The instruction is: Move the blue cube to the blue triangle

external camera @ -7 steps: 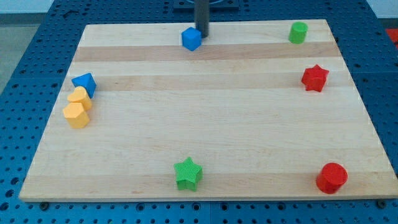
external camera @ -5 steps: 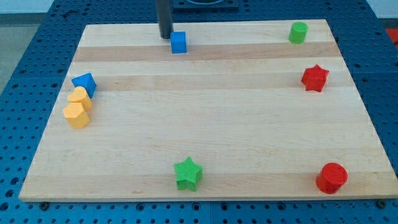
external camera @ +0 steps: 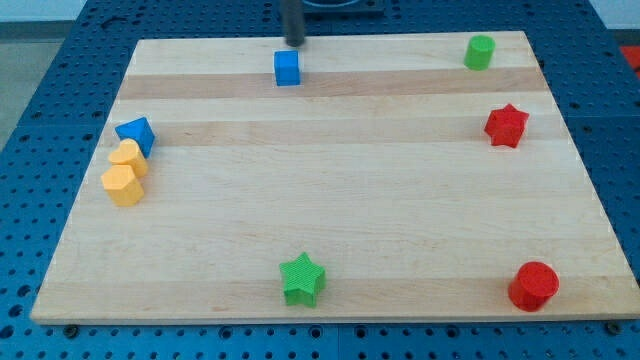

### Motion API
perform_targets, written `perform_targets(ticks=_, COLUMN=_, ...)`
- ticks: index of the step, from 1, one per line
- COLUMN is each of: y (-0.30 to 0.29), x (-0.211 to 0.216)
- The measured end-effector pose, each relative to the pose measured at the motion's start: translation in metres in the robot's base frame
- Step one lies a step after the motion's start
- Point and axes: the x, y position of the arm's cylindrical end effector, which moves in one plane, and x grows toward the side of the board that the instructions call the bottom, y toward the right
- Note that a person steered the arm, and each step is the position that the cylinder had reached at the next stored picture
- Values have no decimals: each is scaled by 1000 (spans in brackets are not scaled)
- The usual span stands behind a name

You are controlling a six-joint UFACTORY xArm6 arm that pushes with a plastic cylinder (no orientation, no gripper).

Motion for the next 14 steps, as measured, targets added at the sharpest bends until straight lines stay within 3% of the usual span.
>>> perform_targets(ticks=1, y=77, x=5)
perform_targets(ticks=3, y=82, x=38)
perform_targets(ticks=7, y=-27, x=38)
perform_targets(ticks=9, y=-90, x=62)
perform_targets(ticks=12, y=-17, x=45)
perform_targets(ticks=14, y=-38, x=94)
